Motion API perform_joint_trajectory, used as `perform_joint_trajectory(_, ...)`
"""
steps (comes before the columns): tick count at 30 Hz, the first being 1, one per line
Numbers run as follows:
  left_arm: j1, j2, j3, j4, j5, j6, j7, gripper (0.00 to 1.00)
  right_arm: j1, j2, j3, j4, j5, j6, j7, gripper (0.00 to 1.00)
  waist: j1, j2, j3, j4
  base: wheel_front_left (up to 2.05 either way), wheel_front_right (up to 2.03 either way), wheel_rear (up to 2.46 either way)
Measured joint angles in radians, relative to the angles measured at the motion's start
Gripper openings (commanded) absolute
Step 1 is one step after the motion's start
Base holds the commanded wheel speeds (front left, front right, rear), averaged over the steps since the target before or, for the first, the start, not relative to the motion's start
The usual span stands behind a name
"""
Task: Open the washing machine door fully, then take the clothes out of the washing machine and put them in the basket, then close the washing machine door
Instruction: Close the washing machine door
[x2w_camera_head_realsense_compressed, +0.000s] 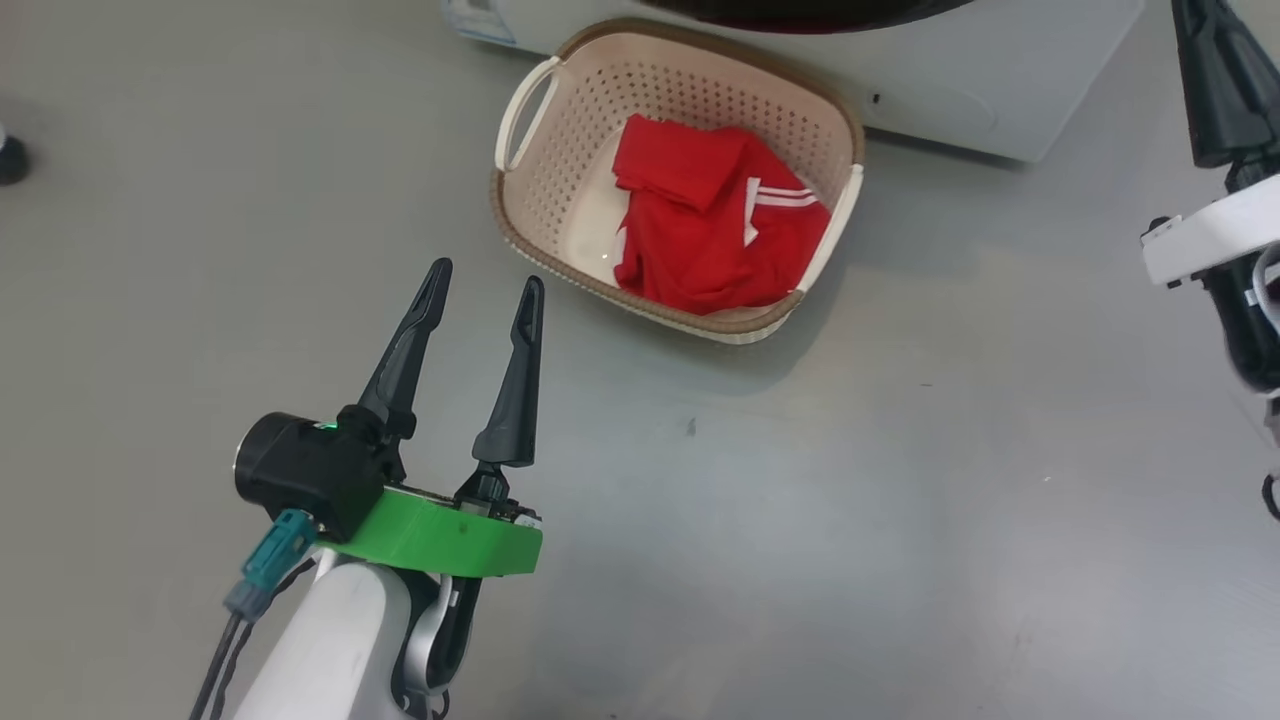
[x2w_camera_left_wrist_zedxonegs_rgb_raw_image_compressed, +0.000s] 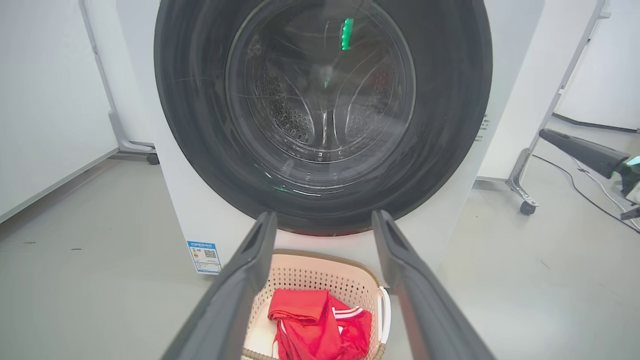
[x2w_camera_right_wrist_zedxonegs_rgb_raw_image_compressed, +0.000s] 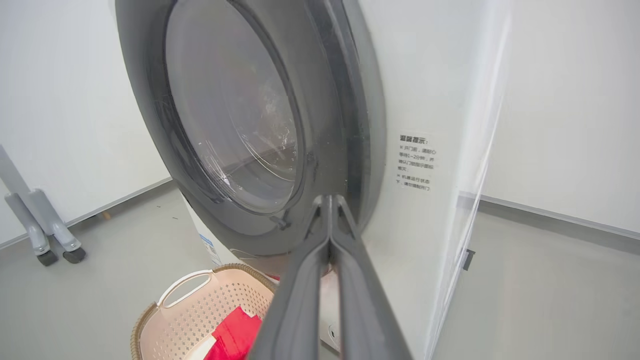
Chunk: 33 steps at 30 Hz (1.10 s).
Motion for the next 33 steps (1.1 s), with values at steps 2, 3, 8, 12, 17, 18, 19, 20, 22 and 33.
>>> perform_joint_trajectory(2, 0.001, 0.002, 0.01, 0.012, 0.004, -0.008, 0.0, 1.0, 0.025, 0.015, -0.005, -0.001, 0.002, -0.009, -0.005, 0.0, 0.0, 0.0, -0.02, -0.026, 0.0, 0.0, 0.0)
perform_joint_trajectory(3, 0.001, 0.003, 0.014, 0.018, 0.007, -0.009, 0.0, 1.0, 0.038, 0.023, -0.009, -0.002, 0.002, -0.015, -0.005, 0.0, 0.0, 0.0, -0.031, -0.04, 0.0, 0.0, 0.0)
perform_joint_trajectory(8, 0.004, 0.008, 0.045, 0.042, 0.007, -0.017, 0.0, 1.0, 0.104, 0.06, -0.024, -0.007, 0.024, -0.027, -0.006, 0.0, 0.0, 0.0, -0.081, -0.109, 0.0, 0.0, 0.0)
perform_joint_trajectory(12, 0.024, 0.021, 0.077, 0.058, 0.017, -0.017, 0.0, 1.0, 0.164, 0.09, -0.028, -0.012, 0.027, -0.04, -0.012, 0.0, 0.0, 0.0, -0.122, -0.164, 0.0, 0.0, 0.0)
perform_joint_trajectory(17, 0.061, 0.029, 0.107, 0.087, 0.017, -0.018, 0.0, 1.0, 0.235, 0.106, -0.06, -0.026, 0.034, -0.056, -0.014, 0.0, 0.0, 0.0, -0.176, -0.23, 0.0, 0.0, 0.0)
perform_joint_trajectory(18, 0.068, 0.033, 0.111, 0.092, 0.017, -0.018, 0.0, 1.0, 0.246, 0.11, -0.072, -0.034, 0.035, -0.062, -0.014, 0.0, 0.0, 0.0, -0.188, -0.242, 0.0, 0.0, 0.0)
perform_joint_trajectory(19, 0.075, 0.036, 0.114, 0.097, 0.017, -0.018, 0.0, 1.0, 0.257, 0.115, -0.085, -0.042, 0.035, -0.069, -0.014, 0.0, 0.0, 0.0, -0.199, -0.254, 0.0, 0.0, 0.0)
perform_joint_trajectory(20, 0.082, 0.039, 0.118, 0.103, 0.017, -0.018, 0.0, 1.0, 0.267, 0.12, -0.097, -0.049, 0.035, -0.071, -0.014, 0.0, 0.0, 0.0, -0.21, -0.266, 0.0, 0.0, 0.0)
perform_joint_trajectory(22, 0.095, 0.042, 0.128, 0.109, 0.017, -0.021, 0.0, 1.0, 0.29, 0.13, -0.125, -0.062, 0.039, -0.087, -0.014, 0.0, 0.0, 0.0, -0.231, -0.287, 0.0, 0.0, 0.0)
perform_joint_trajectory(33, 0.154, 0.038, 0.145, 0.145, 0.014, -0.026, 0.0, 1.0, 0.468, 0.166, -0.242, -0.143, 0.034, -0.127, -0.014, 0.0, 0.0, 0.0, -0.335, -0.377, 0.0, 0.0, 0.0)
